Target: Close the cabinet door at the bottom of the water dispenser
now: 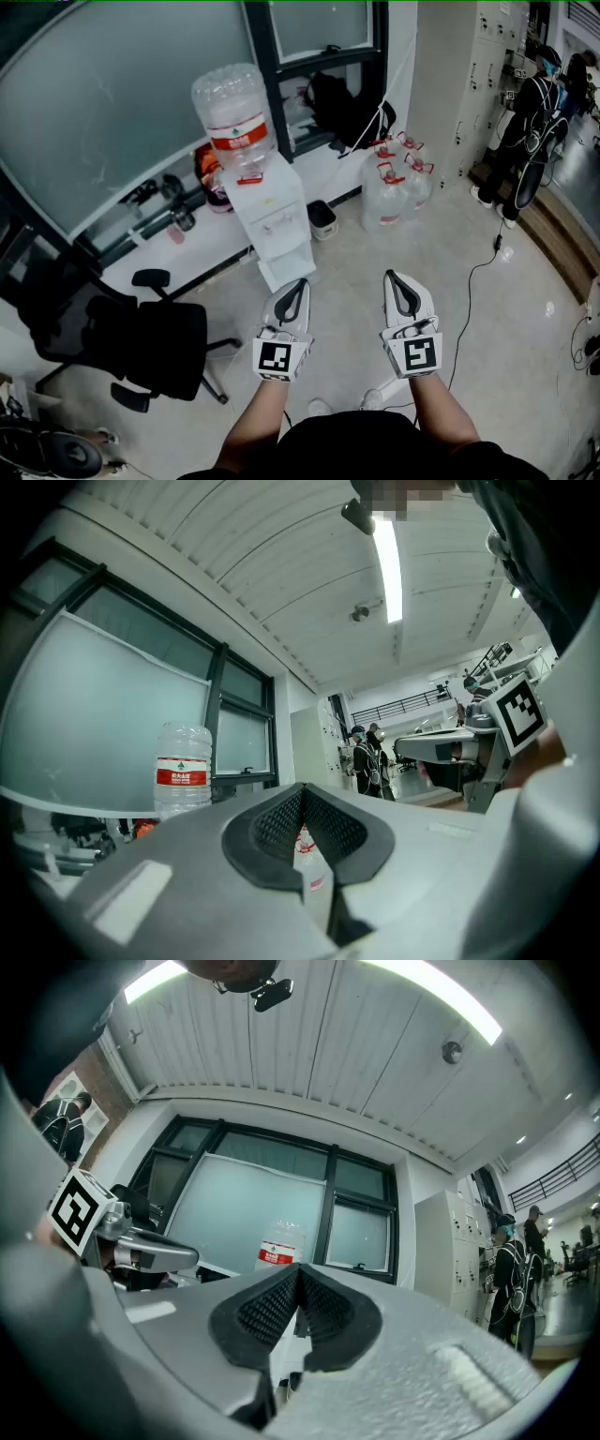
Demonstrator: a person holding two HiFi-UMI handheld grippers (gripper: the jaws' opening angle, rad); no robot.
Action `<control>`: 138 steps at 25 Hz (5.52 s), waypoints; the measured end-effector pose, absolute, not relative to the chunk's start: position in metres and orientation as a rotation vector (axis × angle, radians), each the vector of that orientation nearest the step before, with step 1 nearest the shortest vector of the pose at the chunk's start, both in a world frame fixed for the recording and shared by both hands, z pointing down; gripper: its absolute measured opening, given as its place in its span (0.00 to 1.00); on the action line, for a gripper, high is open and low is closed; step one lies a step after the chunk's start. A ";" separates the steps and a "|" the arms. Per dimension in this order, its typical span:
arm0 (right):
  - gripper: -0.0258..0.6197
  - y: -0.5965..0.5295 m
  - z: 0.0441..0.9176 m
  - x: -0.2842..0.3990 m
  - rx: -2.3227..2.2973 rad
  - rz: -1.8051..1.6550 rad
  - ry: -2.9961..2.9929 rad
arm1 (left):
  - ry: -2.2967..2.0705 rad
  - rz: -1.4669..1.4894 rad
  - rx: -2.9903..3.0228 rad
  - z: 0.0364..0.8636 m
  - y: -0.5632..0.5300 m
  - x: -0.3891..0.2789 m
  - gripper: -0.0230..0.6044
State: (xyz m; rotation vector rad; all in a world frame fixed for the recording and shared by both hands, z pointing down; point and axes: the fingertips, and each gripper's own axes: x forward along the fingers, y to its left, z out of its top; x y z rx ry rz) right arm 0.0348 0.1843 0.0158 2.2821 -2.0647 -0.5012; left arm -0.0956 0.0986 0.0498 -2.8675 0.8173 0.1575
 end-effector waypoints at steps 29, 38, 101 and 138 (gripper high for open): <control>0.04 0.144 0.036 0.000 2.281 -0.468 -2.048 | 0.778 0.089 -2.888 0.078 0.056 -0.127 0.06; 0.04 0.104 0.047 0.038 2.209 -0.438 -2.108 | 0.822 0.052 -2.897 0.087 0.026 -0.093 0.06; 0.04 -0.122 0.279 0.061 1.698 -0.225 -2.551 | 1.551 -0.198 -2.801 0.352 -0.124 -0.107 0.06; 0.04 -0.181 0.629 0.065 1.644 -0.293 -2.582 | 1.689 -0.053 -2.636 0.631 -0.157 -0.127 0.06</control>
